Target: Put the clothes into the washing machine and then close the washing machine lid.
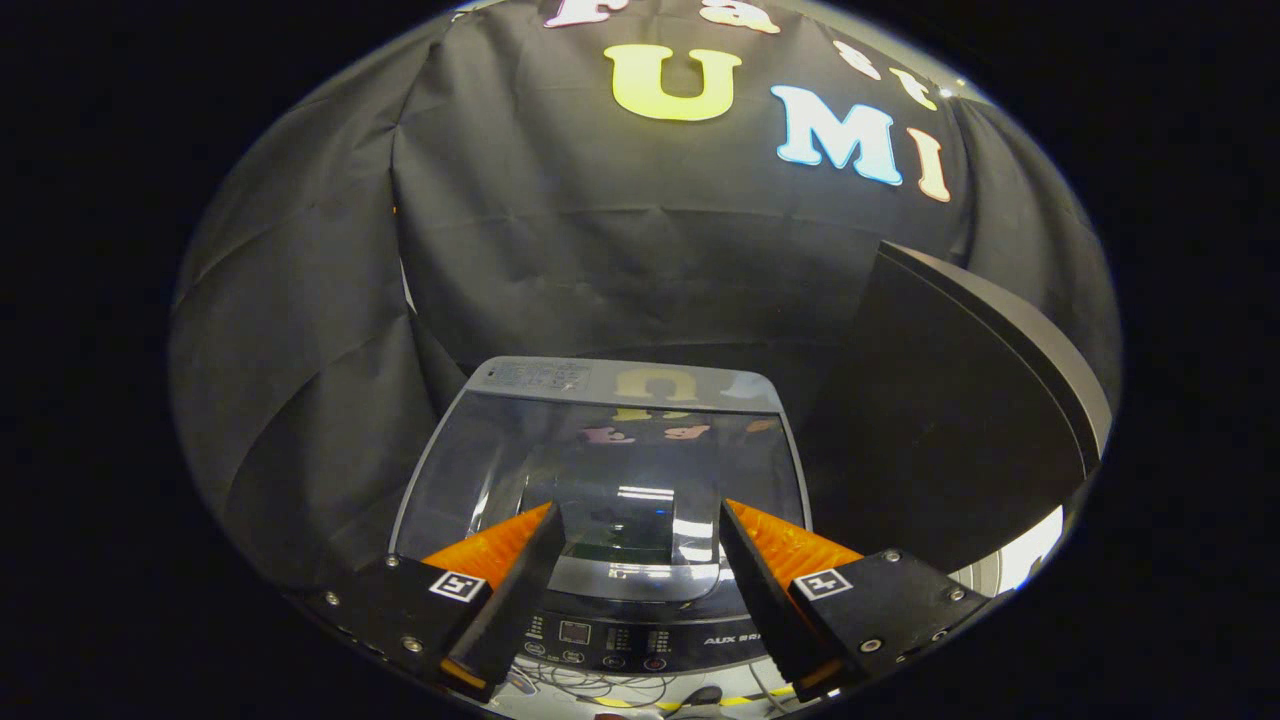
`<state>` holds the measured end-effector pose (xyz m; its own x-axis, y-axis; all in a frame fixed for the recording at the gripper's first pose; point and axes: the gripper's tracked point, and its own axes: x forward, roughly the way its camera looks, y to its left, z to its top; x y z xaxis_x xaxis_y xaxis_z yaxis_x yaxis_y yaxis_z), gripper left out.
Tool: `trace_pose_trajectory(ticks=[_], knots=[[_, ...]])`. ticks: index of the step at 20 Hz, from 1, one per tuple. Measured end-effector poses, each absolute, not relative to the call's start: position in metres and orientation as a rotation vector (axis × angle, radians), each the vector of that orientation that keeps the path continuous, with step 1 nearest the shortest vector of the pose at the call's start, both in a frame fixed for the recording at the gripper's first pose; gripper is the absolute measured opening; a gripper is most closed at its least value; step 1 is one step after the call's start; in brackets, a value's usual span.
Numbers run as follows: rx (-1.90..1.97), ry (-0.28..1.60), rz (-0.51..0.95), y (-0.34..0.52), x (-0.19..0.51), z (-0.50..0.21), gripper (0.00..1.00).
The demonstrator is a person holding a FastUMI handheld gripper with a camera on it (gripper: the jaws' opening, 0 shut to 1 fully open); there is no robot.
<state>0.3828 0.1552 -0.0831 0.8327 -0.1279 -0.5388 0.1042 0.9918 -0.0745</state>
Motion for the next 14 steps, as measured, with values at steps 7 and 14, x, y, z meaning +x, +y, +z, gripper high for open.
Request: trace_pose_trajectory(ticks=[7, 14], knots=[[-0.098, 0.367, -0.13, 0.139, 0.346, -0.034, 0.97], [-0.083, 0.216, -0.089, 0.1, 0.241, 0.016, 0.96]])
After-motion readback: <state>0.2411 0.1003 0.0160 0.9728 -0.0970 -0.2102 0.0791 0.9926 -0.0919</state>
